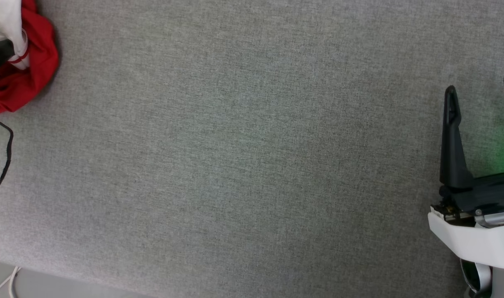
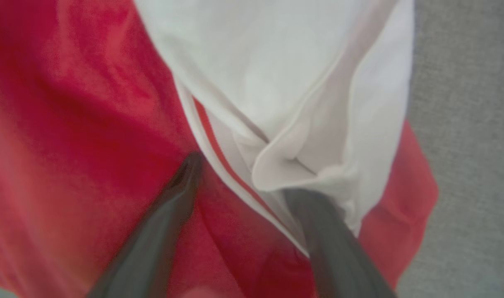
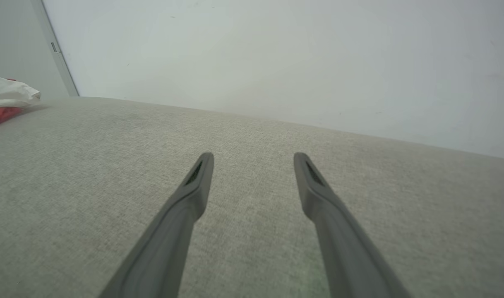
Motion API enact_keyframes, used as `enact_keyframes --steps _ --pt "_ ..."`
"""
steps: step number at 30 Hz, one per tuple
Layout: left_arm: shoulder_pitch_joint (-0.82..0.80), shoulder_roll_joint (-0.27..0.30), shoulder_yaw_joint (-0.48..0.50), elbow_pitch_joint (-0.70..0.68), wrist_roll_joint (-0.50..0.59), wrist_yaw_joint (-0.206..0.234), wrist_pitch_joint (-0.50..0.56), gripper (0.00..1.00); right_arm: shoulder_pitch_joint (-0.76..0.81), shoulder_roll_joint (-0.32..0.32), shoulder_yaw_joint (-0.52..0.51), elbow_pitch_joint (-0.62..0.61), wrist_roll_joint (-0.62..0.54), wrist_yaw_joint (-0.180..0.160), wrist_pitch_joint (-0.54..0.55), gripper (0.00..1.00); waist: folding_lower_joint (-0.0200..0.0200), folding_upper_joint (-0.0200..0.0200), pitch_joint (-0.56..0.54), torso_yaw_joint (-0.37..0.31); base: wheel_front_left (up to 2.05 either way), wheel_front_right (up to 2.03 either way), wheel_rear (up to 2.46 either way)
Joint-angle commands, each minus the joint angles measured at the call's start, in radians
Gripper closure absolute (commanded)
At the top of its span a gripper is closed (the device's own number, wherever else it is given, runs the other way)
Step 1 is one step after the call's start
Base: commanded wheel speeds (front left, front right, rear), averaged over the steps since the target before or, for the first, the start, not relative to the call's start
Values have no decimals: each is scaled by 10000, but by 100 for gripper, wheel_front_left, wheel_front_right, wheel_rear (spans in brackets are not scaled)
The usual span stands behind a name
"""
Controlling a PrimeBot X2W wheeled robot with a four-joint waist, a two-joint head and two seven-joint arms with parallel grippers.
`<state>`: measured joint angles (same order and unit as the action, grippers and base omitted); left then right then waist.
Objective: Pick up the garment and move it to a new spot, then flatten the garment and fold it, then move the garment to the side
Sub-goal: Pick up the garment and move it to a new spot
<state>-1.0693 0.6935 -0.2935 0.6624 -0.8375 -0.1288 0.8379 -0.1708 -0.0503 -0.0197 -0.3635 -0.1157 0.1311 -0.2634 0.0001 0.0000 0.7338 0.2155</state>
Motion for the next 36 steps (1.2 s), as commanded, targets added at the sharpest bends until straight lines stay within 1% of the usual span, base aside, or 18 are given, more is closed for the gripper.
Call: enact_keyframes --steps 1,3,4,5,11,14,19,24,27,33,36 --pt "573 -277 -579 177 30 -6 -11 0 -193 1 52 19 -42 -7 -21 0 -1 0 53 -59 0 0 0" --pt "671 -284 -837 255 -132 -6 -237 0 -210 3 74 61 -24 -7 -21 0 -1 0 47 -95 0 0 0" --pt "686 -225 -978 272 -177 -6 -344 76 -227 1 70 80 -8 -7 -21 0 -1 0 25 -108 0 0 0" --pt "679 -137 -1104 286 -237 -6 -446 100 -228 1 54 105 8 -7 -21 0 -1 0 -26 -108 0 0 0" --pt "2 590 -1543 -27 -435 1 -1275 100 -123 3 93 269 112 -7 -21 0 -1 0 -580 14 0 0 0" --pt "-353 875 -2009 -379 -307 1 -1592 100 -121 3 132 403 307 -7 -21 0 -1 0 -1049 59 0 0 0" --pt "-862 1224 -2835 -1194 -312 1 -1763 100 76 3 253 724 639 -7 -21 0 -1 0 -1899 86 0 0 0" --pt "-1598 1526 -3754 -2218 -376 -1 -1636 100 258 1 317 1020 1075 -7 -21 0 -1 0 -2721 -41 0 0 0" --pt "-2014 1569 -4260 -2803 -304 1 -1602 100 359 3 327 1150 1270 -7 -22 0 -1 0 -3130 -192 0 0 0" --pt "-2675 1232 -4788 -3560 -330 1 -1415 100 575 3 273 1323 1619 -7 -21 0 -1 0 -3741 -576 0 0 0" --pt "-2967 990 -5071 -3911 -328 1 -1272 100 696 4 256 1415 1766 -7 -21 0 -1 0 -4037 -909 0 0 0"
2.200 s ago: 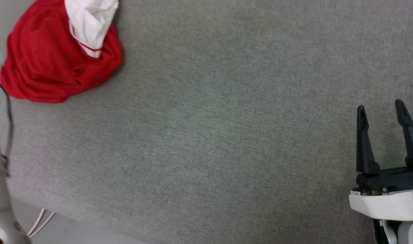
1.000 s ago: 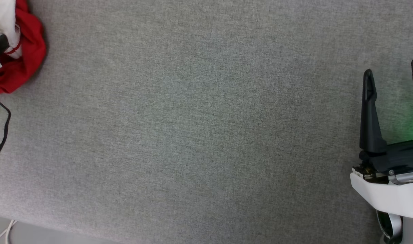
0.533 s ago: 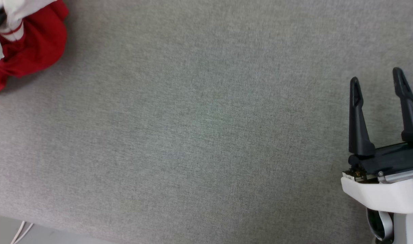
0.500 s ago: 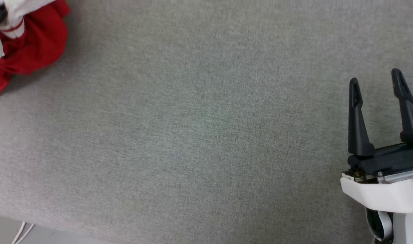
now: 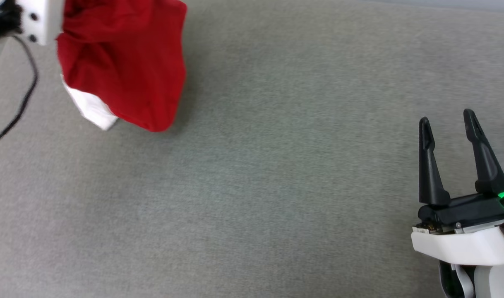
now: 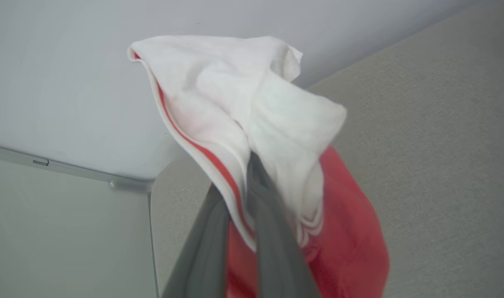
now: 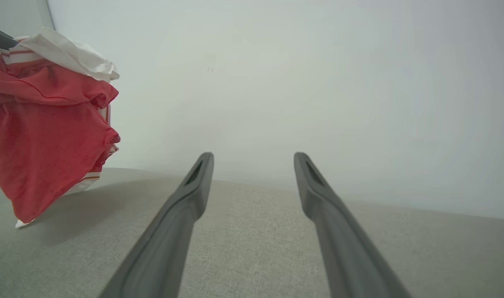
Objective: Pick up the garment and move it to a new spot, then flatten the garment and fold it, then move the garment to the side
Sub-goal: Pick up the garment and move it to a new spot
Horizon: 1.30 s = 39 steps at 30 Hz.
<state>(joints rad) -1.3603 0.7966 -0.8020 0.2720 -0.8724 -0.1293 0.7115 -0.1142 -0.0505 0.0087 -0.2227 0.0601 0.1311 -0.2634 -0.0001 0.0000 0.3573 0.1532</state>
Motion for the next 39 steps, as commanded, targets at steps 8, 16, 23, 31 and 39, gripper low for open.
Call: enact_keyframes --steps 8,16,23,31,39 --pt "-651 -799 -737 -827 12 6 287 100 402 9 -42 228 345 -7 -21 0 1 0 -872 -1411 0 0 0" --pt "-999 -1514 -1482 -1407 -118 6 285 100 566 12 -110 384 561 -7 -21 0 1 0 -1112 -2383 0 0 0" --pt "-562 -2247 -2326 -1368 -292 6 -42 100 447 12 -106 443 660 -7 -21 0 1 0 -890 -2793 0 0 0" --pt "755 -3406 -3846 -647 -523 6 -1043 100 258 11 -175 444 654 -7 -21 0 1 0 -423 -2927 0 0 0" --pt "2593 -4704 -4778 188 -439 4 -1577 100 -7 11 -387 454 638 -7 -21 0 1 0 -18 -2967 0 0 0"
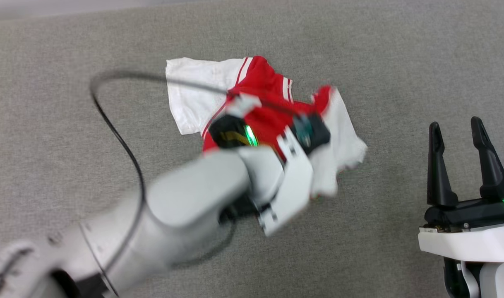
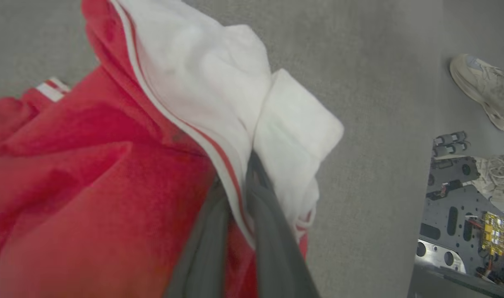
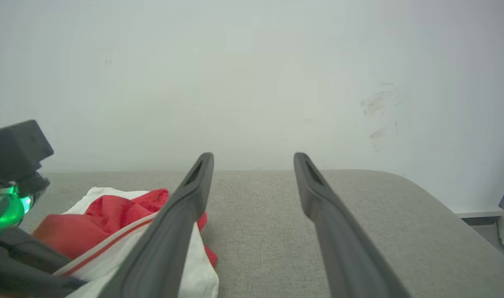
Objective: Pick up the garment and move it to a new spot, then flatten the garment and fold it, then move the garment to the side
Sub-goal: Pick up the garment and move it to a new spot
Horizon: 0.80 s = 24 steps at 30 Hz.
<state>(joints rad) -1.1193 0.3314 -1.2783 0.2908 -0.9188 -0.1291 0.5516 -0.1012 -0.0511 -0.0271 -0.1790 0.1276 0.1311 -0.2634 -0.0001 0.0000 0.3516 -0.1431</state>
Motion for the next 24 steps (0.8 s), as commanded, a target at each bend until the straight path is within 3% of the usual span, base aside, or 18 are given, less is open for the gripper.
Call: enact_keyframes --steps 1,6,10,11,19,24 --pt "556 -190 -20 18 201 2 152 100 -168 18 -36 28 -26 -7 -21 0 1 0 76 -22 0 0 0" --pt "2307 -558 -66 -37 1036 1 879 100 -235 17 -78 63 8 -7 -21 0 1 0 193 -77 0 0 0" --pt "2810 -672 -124 86 1342 -5 508 100 -161 17 -127 104 -36 -7 -21 0 1 0 125 -41 0 0 0" --pt "2720 -703 -104 150 1398 1 177 0 -128 17 -135 120 -57 -7 -21 0 1 0 68 -24 0 0 0" --pt "1818 -1067 342 1027 1830 34 -3766 0 338 15 -269 287 -274 -7 -21 0 1 0 -792 356 0 0 0" --pt "1787 -1253 1079 1470 2259 719 -5887 0 625 17 -326 364 -345 -7 -21 0 1 0 -1280 659 0 0 0"
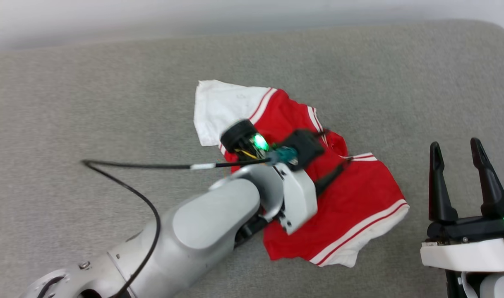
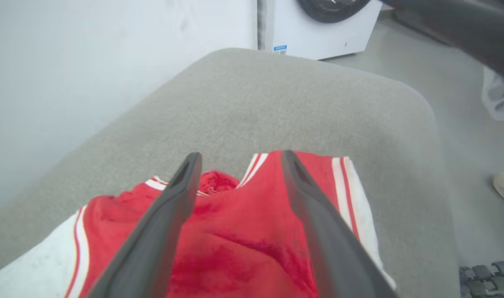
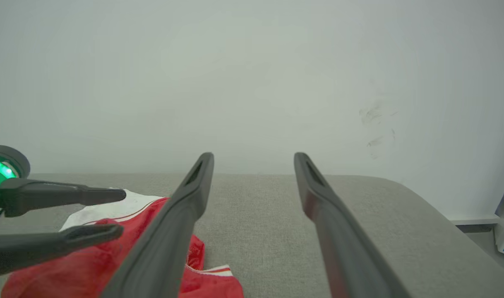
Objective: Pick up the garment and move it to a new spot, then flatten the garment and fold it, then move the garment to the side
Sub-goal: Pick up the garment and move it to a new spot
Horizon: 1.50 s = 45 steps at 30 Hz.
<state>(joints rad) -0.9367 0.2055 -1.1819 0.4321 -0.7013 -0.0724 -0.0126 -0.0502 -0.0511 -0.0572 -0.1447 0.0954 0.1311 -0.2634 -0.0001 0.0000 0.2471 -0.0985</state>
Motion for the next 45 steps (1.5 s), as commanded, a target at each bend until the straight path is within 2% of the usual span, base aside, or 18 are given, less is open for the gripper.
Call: enact_keyframes --steps 1,6,11,12,17,20,25,31,38,45 --pt "3 -7 278 124 176 397 -653 0 165 17 -24 38 -49 -7 -21 0 1 0 -305 271 0 0 0" --pt "375 204 916 406 659 1670 -2138 0 370 17 -40 101 -67 -7 -21 0 1 0 -546 500 0 0 0" --pt "1084 606 1901 318 974 3002 -2517 0 546 17 -62 162 -95 -7 -21 0 1 0 -711 648 0 0 0" --pt "1084 606 1901 318 974 3002 -2517 0 546 17 -62 162 -95 -7 -21 0 1 0 -711 648 0 0 0" --pt "2320 1149 3253 -728 1726 3904 -2533 0 635 17 -95 212 -117 -7 -21 0 1 0 -799 757 0 0 0" --pt "3178 1371 4135 -1368 2145 4161 -2533 0 705 17 -123 265 -138 -7 -20 0 1 0 -867 806 0 0 0" --pt "4668 1607 5585 -2187 2703 4162 -2527 0 776 15 -133 340 -159 -7 -20 0 1 0 -1012 865 0 0 0" --pt "6291 1441 7147 -2853 3353 3953 -2528 0 984 15 -154 462 -72 -7 -20 0 1 0 -1239 919 0 0 0" --pt "7722 967 8409 -3280 4170 3375 -2529 0 1248 15 -167 610 129 -7 -20 0 1 0 -1515 951 0 0 0" --pt "8748 361 9217 -3338 4742 2629 -2529 0 1673 17 -182 757 373 -7 -20 0 1 0 -1830 986 0 0 0"
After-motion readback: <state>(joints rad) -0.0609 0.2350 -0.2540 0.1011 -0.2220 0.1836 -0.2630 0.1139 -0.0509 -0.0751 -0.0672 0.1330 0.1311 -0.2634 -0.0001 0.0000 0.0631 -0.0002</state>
